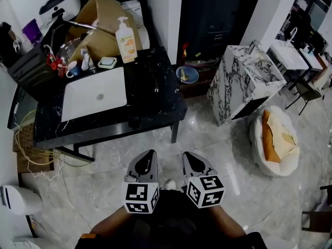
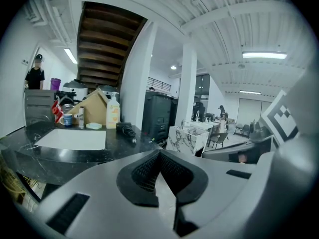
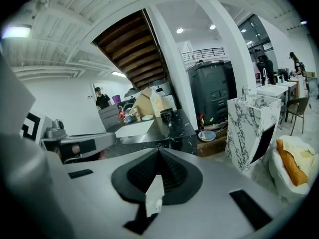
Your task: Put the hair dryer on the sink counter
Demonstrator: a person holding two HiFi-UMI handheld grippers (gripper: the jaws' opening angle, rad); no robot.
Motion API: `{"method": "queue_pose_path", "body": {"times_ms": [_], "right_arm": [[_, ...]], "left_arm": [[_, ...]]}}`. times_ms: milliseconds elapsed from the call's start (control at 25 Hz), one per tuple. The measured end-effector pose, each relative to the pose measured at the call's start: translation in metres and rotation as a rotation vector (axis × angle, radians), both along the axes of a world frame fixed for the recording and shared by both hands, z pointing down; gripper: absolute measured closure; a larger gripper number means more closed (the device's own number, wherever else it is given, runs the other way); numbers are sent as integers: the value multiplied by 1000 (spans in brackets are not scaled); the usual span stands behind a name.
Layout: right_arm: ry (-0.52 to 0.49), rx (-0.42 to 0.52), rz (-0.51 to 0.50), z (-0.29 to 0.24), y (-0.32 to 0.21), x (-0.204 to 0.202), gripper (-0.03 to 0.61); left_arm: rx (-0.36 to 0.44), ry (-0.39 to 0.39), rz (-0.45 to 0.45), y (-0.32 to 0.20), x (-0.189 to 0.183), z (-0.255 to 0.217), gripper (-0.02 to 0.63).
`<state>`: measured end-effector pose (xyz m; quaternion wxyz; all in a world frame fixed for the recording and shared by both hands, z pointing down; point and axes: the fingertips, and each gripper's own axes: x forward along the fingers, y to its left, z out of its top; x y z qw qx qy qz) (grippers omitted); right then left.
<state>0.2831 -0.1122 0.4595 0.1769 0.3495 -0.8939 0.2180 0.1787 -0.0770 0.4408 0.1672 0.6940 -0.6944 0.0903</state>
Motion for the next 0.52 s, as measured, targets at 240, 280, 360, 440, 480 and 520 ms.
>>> {"method": "queue_pose_path", "body": {"times_ms": [240, 280, 360, 440, 480, 520], "right_arm": [[3, 11, 4, -1, -3, 1, 565], [4, 10, 5, -1, -4, 2, 565], [4, 8, 7, 0, -5, 3, 565], [4, 7, 9, 0, -7, 4, 565], [3, 7, 10, 0, -7, 5, 565], [3, 7, 11, 0, -8, 5, 565]], "left_arm": [[5, 5, 5, -3, 2, 1, 607], [4, 5, 6, -4, 3, 1, 607], [3, 6, 9, -6, 4, 2, 607], [2, 7, 11, -7, 5, 3, 607], [1, 8, 12, -8, 5, 3, 607], [0, 8, 13, -9, 6, 3, 607]]}}
